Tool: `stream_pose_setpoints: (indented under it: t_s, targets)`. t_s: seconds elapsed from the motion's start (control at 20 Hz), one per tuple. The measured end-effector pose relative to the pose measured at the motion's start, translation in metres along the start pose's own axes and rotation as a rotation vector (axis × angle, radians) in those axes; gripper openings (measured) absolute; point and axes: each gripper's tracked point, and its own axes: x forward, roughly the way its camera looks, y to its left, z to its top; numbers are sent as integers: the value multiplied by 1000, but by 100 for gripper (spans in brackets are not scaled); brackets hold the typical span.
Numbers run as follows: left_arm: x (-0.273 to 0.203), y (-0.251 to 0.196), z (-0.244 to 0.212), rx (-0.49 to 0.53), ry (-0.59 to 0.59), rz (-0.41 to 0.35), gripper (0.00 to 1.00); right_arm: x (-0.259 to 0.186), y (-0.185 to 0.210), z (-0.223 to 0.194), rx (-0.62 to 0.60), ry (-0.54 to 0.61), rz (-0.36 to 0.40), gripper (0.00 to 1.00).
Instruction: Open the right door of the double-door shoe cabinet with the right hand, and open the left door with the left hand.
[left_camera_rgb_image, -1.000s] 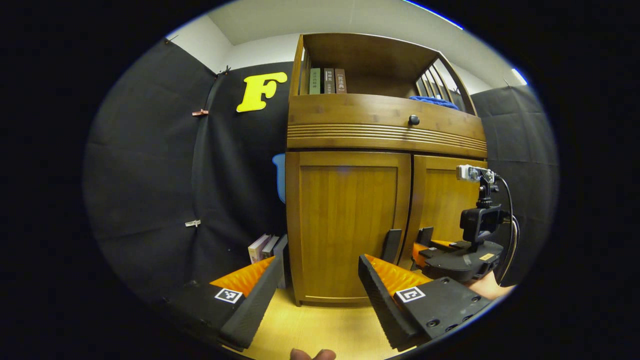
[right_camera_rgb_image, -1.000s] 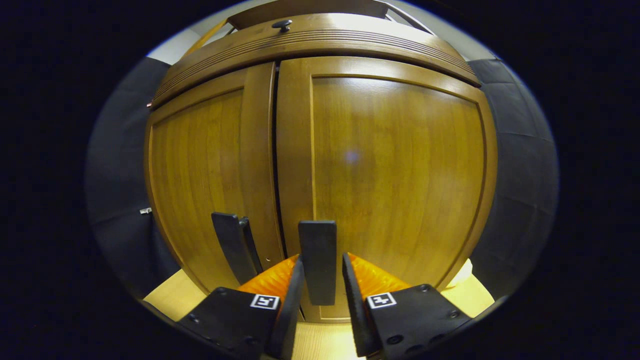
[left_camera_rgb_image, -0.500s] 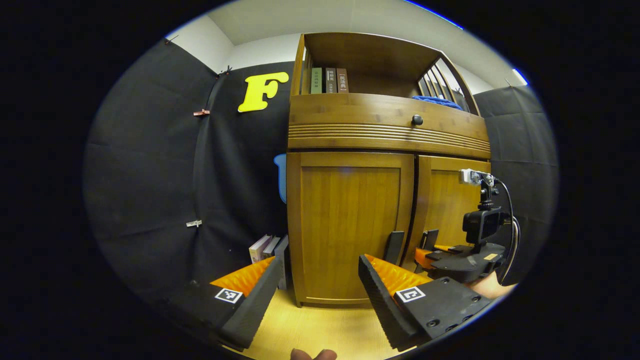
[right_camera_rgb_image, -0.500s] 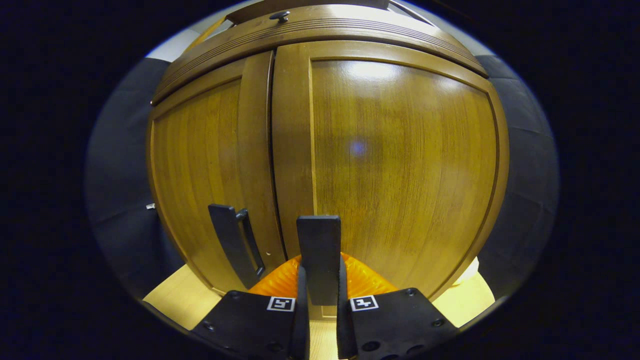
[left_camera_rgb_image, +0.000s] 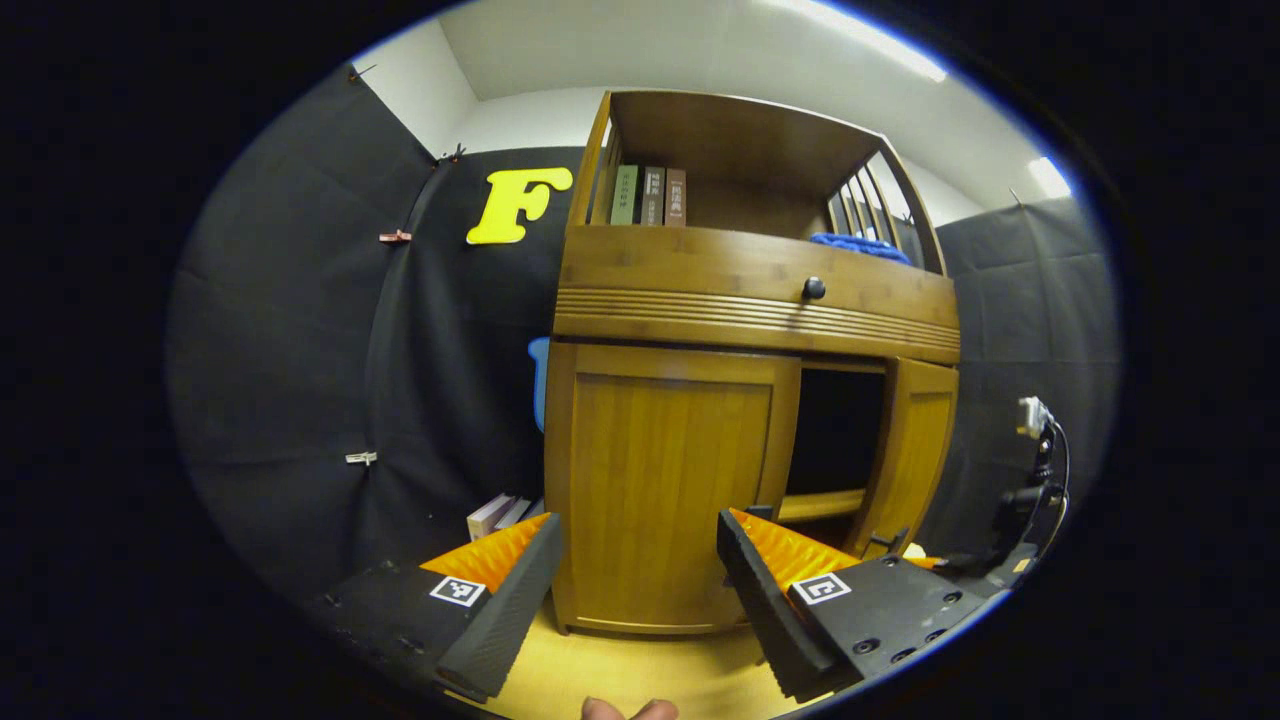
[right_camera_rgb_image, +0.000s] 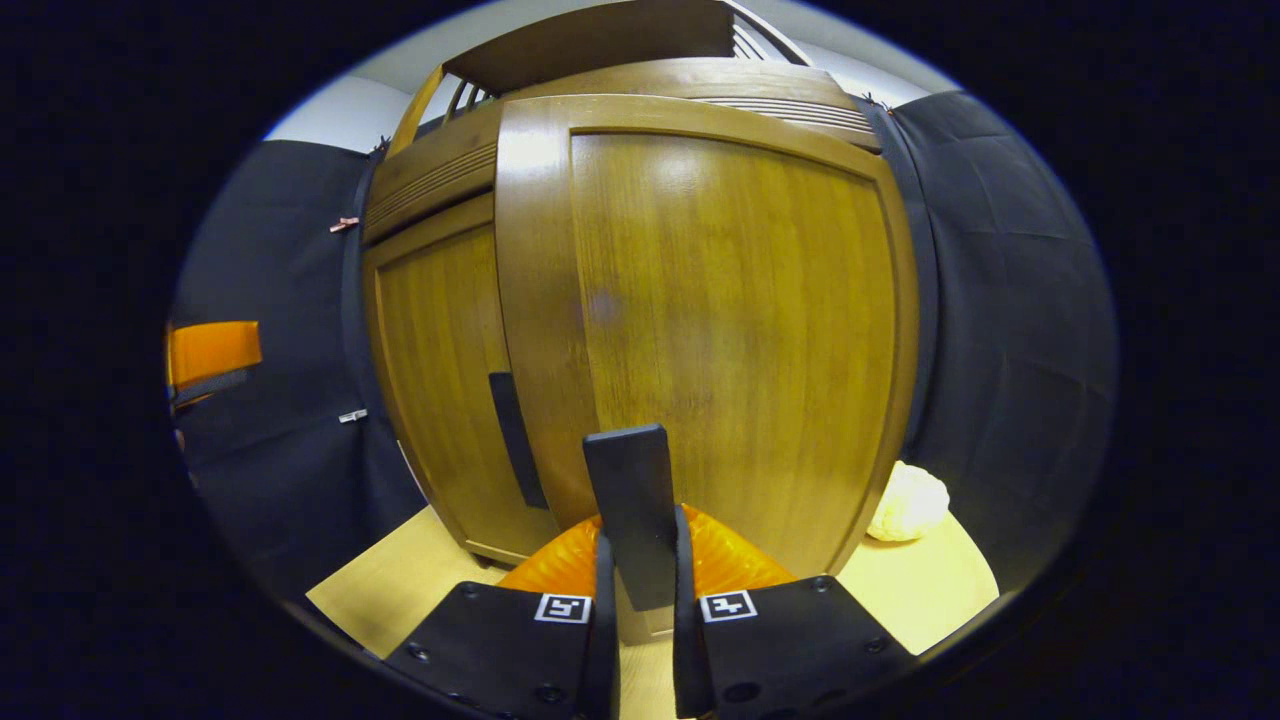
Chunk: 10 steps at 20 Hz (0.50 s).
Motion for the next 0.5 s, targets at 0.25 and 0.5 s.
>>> stream_pose_setpoints:
  t_s: [0.25, 0.5]
  targets:
    - [9, -23, 13, 63, -53, -34, 94, -40, -26, -4, 14, -5, -25, 25]
    - [19, -49, 2, 55, -12, -65, 95, -77, -54, -6, -22, -4, -97, 24]
